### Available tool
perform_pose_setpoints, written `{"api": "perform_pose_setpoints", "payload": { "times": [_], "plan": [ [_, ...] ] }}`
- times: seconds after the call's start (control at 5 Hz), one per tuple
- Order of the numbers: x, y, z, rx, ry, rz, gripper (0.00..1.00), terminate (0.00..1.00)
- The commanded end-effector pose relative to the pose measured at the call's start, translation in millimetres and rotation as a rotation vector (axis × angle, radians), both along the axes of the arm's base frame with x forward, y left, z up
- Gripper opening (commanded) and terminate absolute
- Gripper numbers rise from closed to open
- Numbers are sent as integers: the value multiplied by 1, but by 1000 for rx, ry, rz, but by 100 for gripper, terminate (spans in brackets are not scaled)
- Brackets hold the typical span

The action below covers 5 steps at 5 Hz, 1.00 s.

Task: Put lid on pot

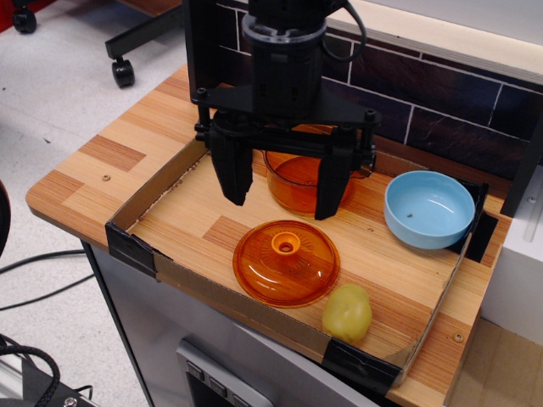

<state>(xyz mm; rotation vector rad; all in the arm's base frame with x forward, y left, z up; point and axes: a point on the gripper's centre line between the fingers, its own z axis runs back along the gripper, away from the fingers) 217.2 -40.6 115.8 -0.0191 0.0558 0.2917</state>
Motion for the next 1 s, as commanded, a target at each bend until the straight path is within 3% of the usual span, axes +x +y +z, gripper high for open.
{"api": "perform_pose_setpoints", "payload": {
  "times": [0.0,0.2,0.4,0.8],
  "plan": [
    [0,0,0,0,0,0,100,0],
    [18,5,-3,-7,-39,9,100,0],
    [53,25,-1,-4,-52,77,100,0],
    [72,46,-22,-65,-79,126,100,0]
  ]
}}
